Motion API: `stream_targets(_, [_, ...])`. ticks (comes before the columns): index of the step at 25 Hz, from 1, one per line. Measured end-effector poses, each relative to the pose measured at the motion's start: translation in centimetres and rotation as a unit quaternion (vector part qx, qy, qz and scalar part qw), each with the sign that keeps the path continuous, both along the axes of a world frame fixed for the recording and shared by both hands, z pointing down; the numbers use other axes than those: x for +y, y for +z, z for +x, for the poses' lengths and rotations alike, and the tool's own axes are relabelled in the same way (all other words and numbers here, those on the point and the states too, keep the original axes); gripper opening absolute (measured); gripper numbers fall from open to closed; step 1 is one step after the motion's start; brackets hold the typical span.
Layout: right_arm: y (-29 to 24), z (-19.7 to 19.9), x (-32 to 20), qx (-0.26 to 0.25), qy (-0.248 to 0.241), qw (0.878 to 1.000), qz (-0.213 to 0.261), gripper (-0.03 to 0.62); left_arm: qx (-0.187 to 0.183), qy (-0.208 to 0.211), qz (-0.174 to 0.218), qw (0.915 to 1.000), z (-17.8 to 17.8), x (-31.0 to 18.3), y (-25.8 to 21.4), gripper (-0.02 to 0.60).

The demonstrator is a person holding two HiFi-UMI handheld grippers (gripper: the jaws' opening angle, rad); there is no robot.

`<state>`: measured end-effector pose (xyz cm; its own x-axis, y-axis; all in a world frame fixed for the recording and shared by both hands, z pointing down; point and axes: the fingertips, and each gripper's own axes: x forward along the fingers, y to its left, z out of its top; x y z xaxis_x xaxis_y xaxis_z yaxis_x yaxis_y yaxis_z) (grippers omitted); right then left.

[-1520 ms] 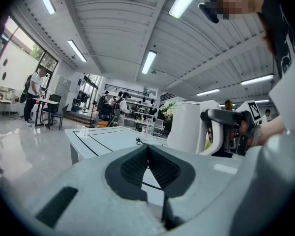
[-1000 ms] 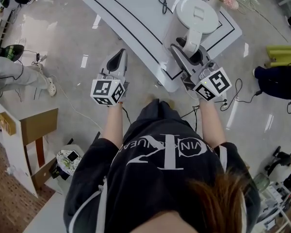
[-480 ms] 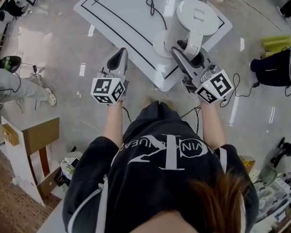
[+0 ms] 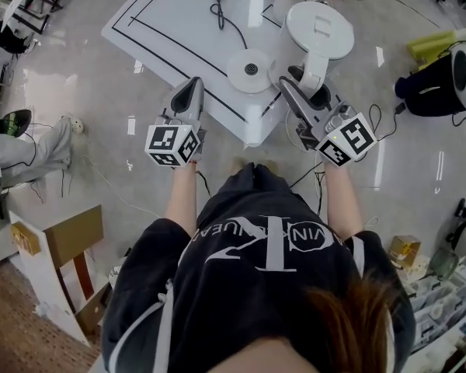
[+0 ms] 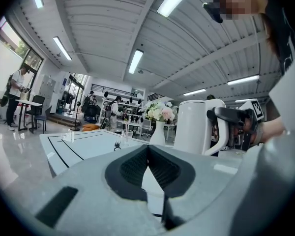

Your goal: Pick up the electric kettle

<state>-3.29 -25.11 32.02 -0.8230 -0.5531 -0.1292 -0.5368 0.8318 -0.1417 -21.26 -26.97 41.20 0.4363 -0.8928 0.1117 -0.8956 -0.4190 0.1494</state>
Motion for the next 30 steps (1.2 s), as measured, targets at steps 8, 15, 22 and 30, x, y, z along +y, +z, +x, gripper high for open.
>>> stream_targets(8, [0.5, 2.2, 0.3, 0.002, 0.018, 1.000, -0.002, 0.112, -0.004, 0.005, 0.000, 1.0000, 1.1, 0.1, 0.0, 0.009])
stream_targets(15, [0.6, 3.6, 0.4, 0.005, 0.024, 1.000, -0.004, 0.112, -0.006, 0.002, 0.004, 1.0000, 1.6, 0.2, -0.3, 0.009])
stream_targets(22, [0.5, 4.8, 1.0, 0.010, 0.030, 1.000, -0.003, 0.112, -0.005, -0.003, 0.011, 0.9999, 2.0, 0.6, -0.9, 0.009])
stream_targets(30, [0.8, 6.4, 1.7, 0.016, 0.034, 0.999, -0.003, 0.112, -0.002, -0.011, 0.023, 0.9997, 2.7, 1.2, -1.3, 0.009])
